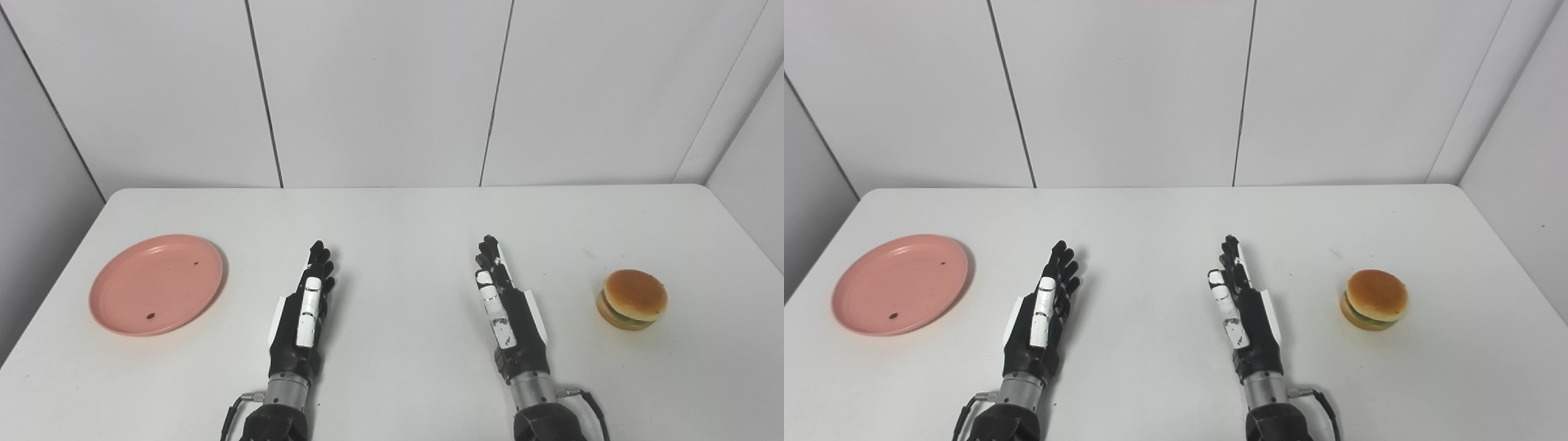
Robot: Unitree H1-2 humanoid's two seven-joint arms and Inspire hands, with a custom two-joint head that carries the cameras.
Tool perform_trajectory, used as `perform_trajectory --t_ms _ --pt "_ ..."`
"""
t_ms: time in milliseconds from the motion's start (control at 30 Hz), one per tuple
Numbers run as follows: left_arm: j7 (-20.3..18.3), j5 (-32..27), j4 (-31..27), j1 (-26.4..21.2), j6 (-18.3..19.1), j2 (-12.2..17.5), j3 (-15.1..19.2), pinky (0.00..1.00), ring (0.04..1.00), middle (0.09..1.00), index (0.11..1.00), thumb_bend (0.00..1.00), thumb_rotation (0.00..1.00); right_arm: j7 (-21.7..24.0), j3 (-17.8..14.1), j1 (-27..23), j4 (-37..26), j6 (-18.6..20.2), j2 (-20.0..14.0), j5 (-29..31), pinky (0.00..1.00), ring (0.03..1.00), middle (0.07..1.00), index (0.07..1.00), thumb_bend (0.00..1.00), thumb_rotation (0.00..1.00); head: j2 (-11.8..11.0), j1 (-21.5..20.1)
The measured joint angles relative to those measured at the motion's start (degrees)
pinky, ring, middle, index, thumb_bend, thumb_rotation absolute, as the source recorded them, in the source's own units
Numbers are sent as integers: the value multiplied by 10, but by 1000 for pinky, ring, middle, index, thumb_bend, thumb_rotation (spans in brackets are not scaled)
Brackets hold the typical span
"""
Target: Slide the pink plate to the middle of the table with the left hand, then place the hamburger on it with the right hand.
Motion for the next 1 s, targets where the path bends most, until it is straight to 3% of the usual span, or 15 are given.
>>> perform_trajectory --t_ms 1000 --pt "-6 -11 -2 0 5 1 -1 1000 1000 1000 1000 539 1000 -5 -1 -1 0 14 0 -11 1000 1000 1000 1000 560 904 1 -1"
